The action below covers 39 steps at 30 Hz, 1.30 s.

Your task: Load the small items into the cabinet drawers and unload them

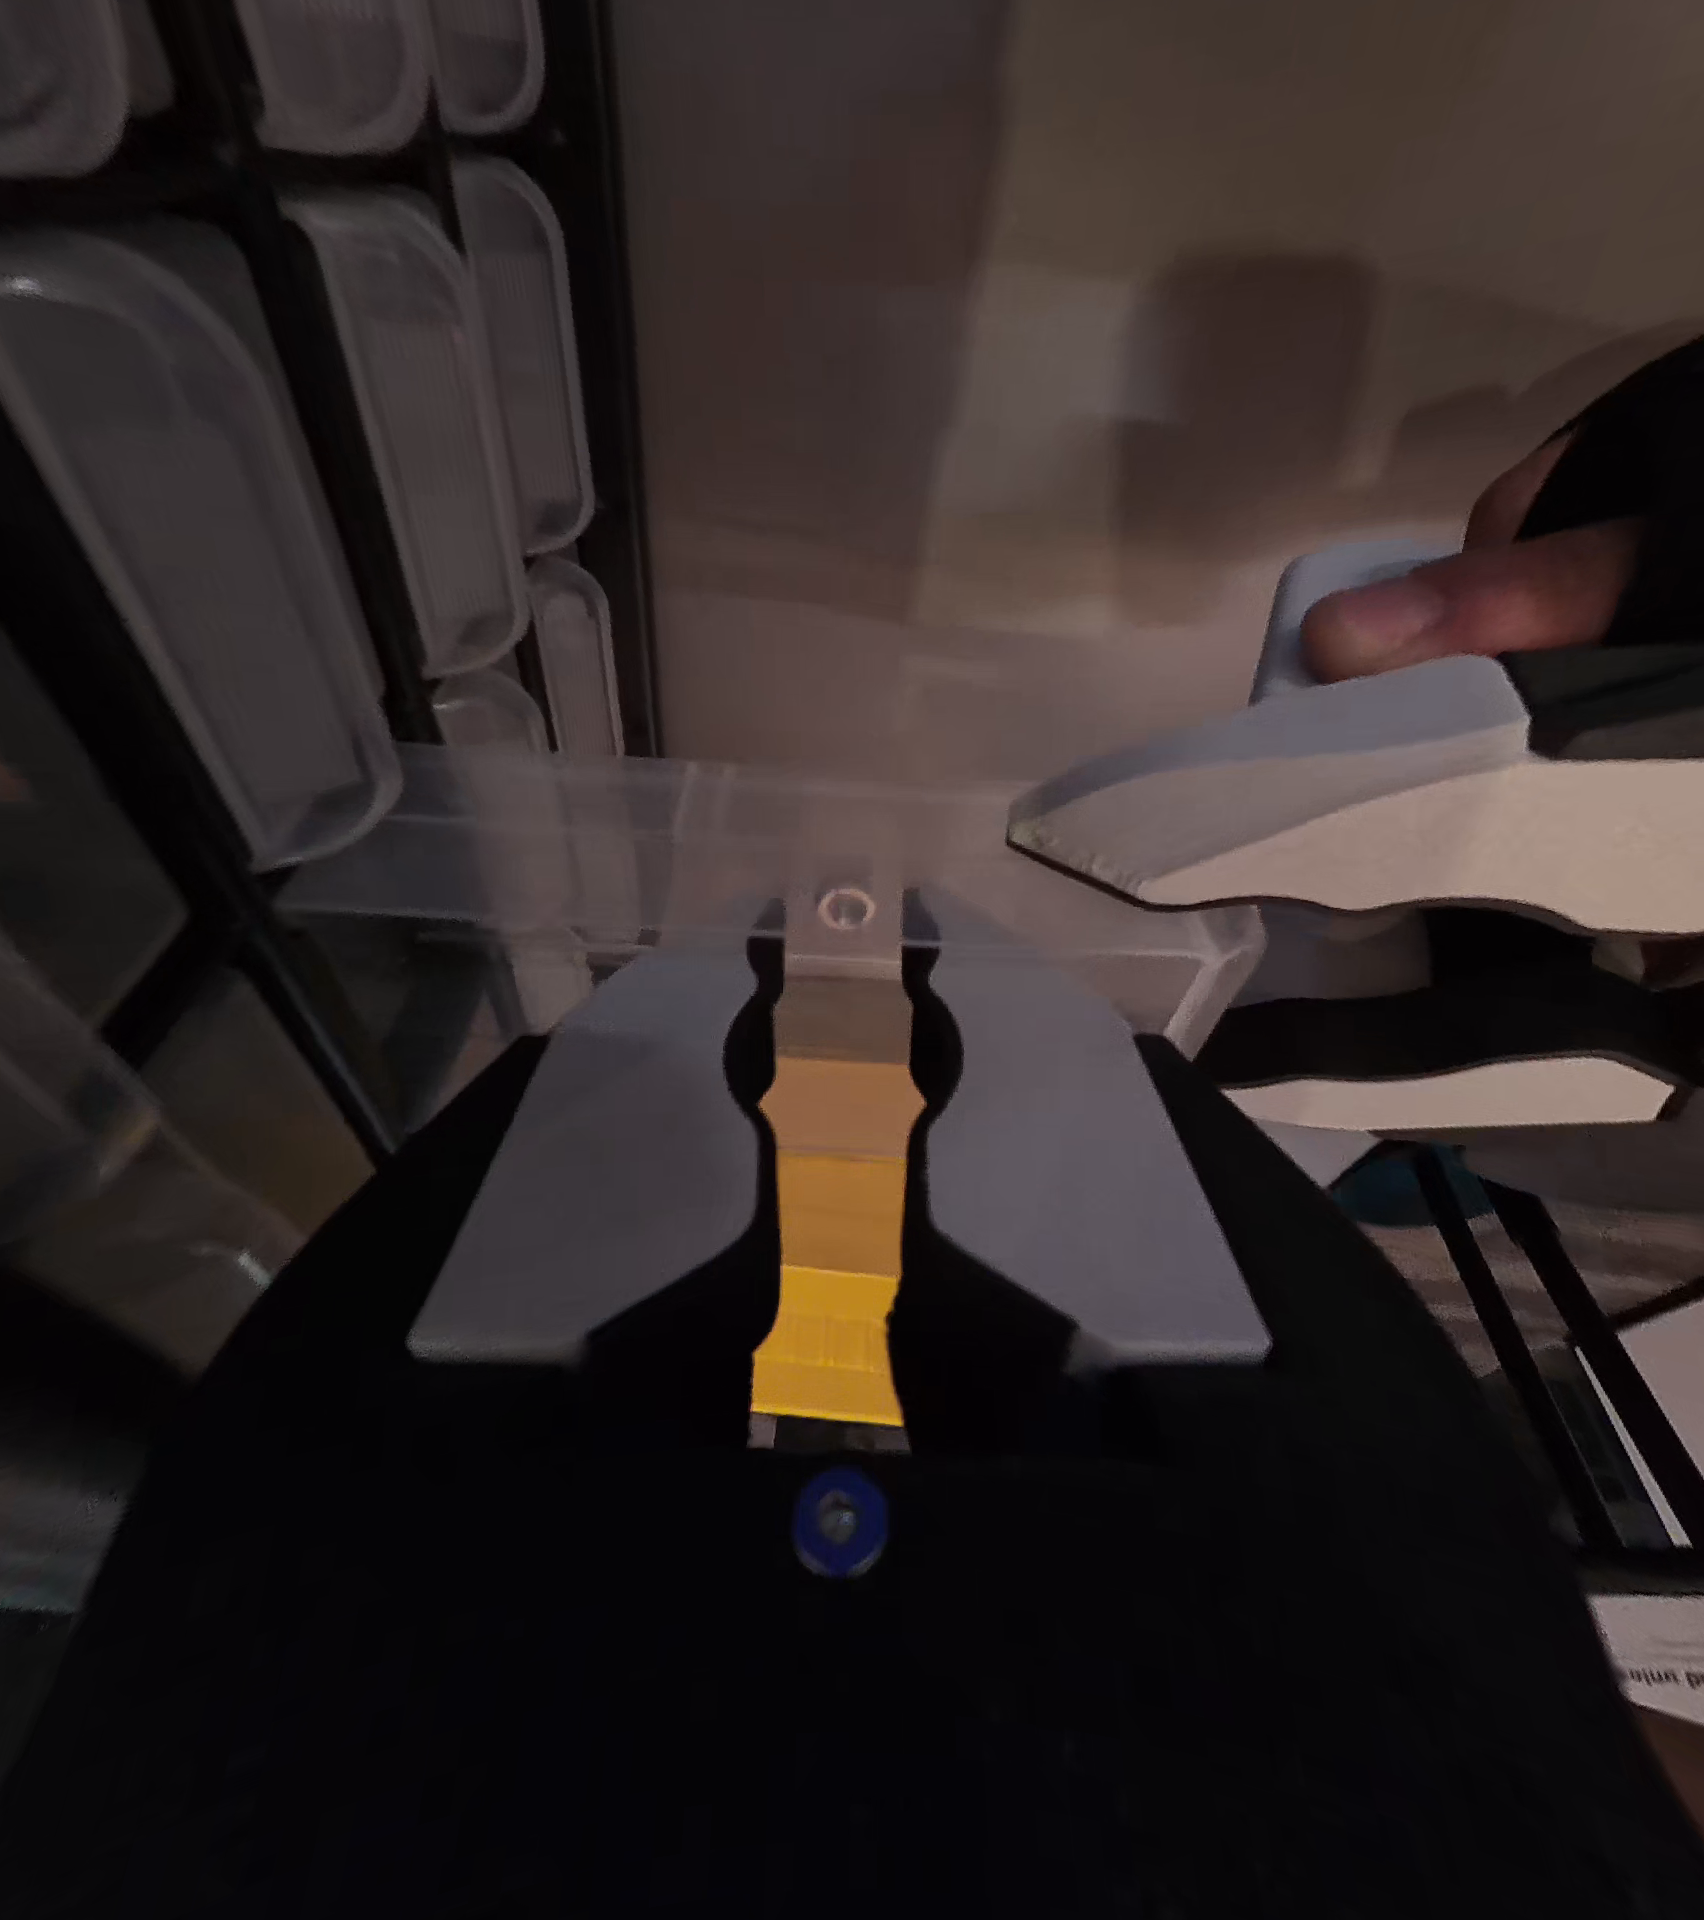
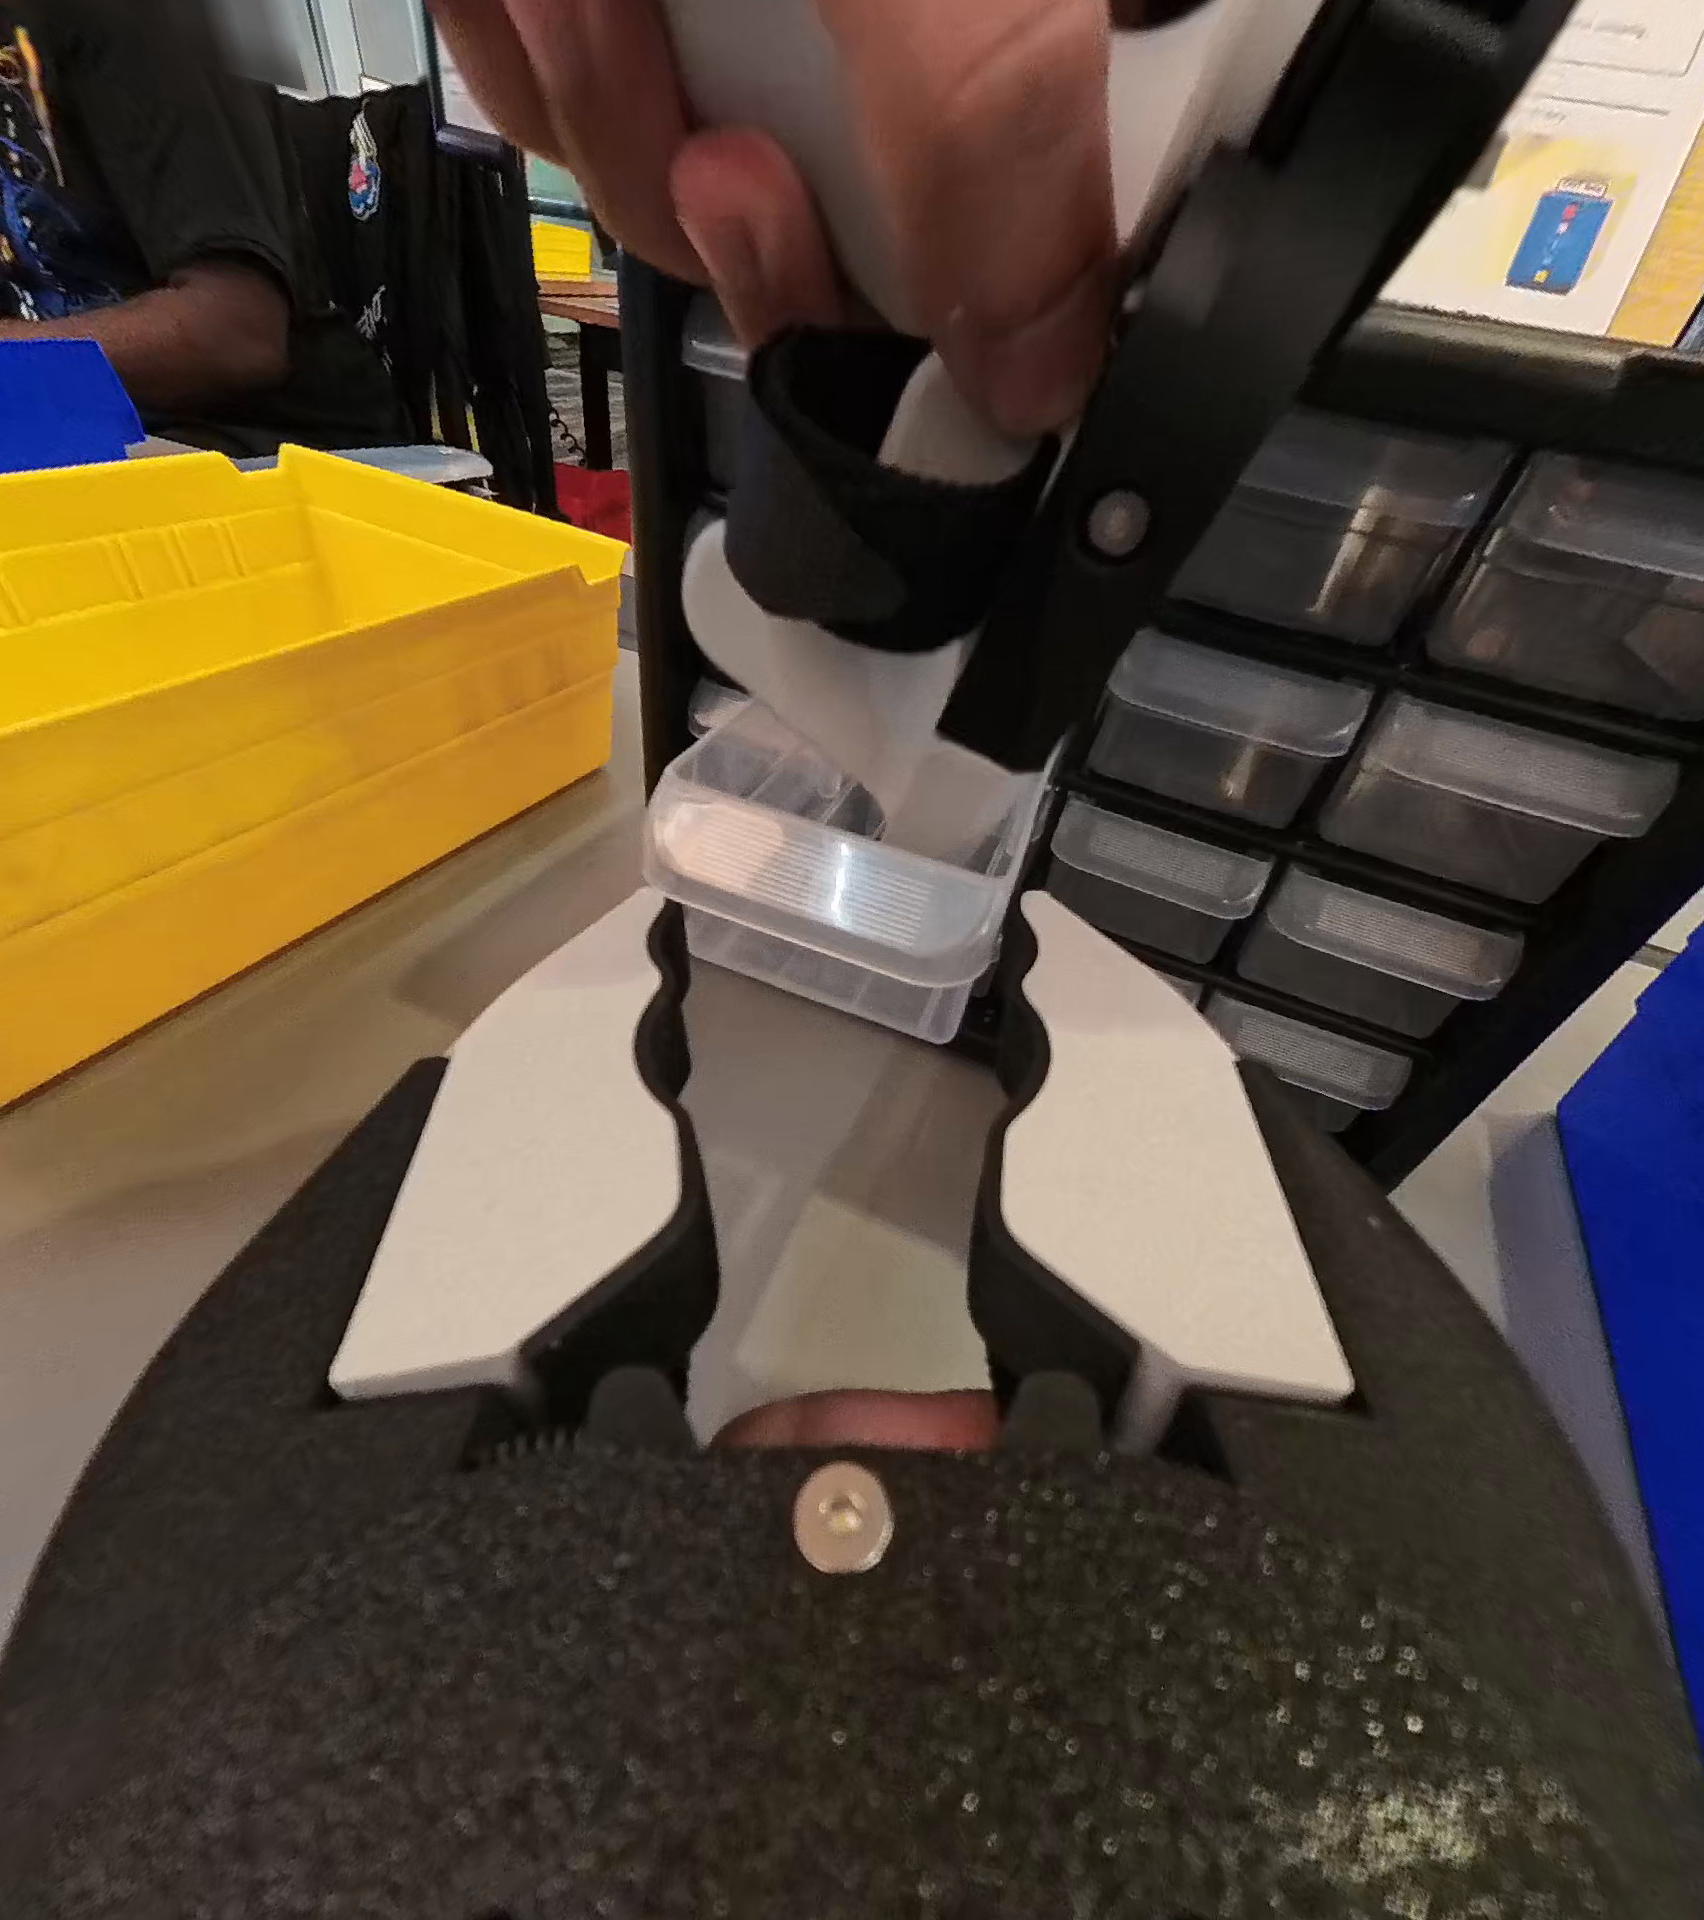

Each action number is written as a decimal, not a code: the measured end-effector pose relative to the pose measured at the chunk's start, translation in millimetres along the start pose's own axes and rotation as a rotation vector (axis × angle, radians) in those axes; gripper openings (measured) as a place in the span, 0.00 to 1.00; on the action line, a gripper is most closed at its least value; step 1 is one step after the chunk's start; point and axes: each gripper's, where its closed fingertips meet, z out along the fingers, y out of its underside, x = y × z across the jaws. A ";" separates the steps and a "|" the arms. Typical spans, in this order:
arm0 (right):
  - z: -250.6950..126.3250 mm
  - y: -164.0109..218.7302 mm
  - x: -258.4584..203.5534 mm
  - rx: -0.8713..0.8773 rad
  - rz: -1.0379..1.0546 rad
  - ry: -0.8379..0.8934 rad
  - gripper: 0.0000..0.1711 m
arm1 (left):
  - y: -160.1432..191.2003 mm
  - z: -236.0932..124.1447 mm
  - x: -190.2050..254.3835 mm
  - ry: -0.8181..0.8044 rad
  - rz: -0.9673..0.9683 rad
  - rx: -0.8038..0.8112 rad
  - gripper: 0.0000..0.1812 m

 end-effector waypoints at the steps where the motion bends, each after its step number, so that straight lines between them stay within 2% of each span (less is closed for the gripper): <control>1: 0.4 0.2 0.1 0.000 0.000 0.000 0.34 | -0.3 -2.7 -0.8 -0.009 -0.011 0.018 0.12; 5: 0.9 1.1 0.5 0.000 -0.006 0.002 0.34 | 2.0 -28.7 -1.1 -0.001 -0.114 0.203 0.13; 8: 0.8 0.7 0.5 -0.001 -0.001 0.003 0.34 | 11.7 -60.6 2.2 0.013 -0.287 0.521 0.13; 10: 1.0 -0.1 0.4 -0.002 0.002 0.003 0.34 | 25.8 -76.2 1.1 -0.014 -0.489 0.792 0.13; 13: 2.2 -0.7 0.8 -0.005 -0.003 0.005 0.34 | 57.1 -69.7 11.5 -0.074 -0.824 1.169 0.17; 15: 3.4 -0.8 1.6 -0.007 0.002 0.002 0.34 | 75.8 -39.9 33.9 -0.130 -0.987 1.294 0.18; 19: 6.4 -1.6 2.8 -0.014 0.007 0.002 0.34 | 93.0 31.5 86.3 -0.264 -1.168 1.333 0.23; 22: 10.4 -4.9 2.2 -0.022 -0.033 0.015 0.34 | 103.2 63.3 112.5 -0.373 -1.200 1.280 0.29; 24: 17.1 -9.3 3.7 -0.023 -0.034 0.015 0.34 | 110.9 54.0 114.4 -0.460 -1.178 1.247 0.42; 26: 28.9 -10.3 8.3 -0.045 0.014 0.015 0.34 | 121.7 37.5 111.9 -0.617 -1.160 1.265 0.38; 29: 48.9 -9.5 17.4 -0.069 0.014 0.018 0.34 | 127.5 34.9 112.7 -0.771 -1.156 1.259 0.38; 32: 57.6 -3.0 20.5 -0.097 0.027 -0.011 0.34 | 115.0 42.0 116.5 -0.755 -1.111 1.209 0.40; 35: 48.0 10.6 19.3 -0.119 0.102 -0.046 0.33 | 105.2 46.1 120.1 -0.693 -1.109 1.212 0.40; 36: 42.0 14.7 18.5 -0.119 0.122 -0.055 0.31 | 104.0 47.4 120.7 -0.674 -1.115 1.215 0.40; 38: 27.7 13.1 17.7 -0.064 0.132 -0.066 0.15 | 102.4 50.4 121.1 -0.629 -1.131 1.224 0.40; 39: 22.0 7.8 16.8 -0.019 0.121 -0.068 0.10 | 102.0 52.0 120.7 -0.606 -1.140 1.231 0.40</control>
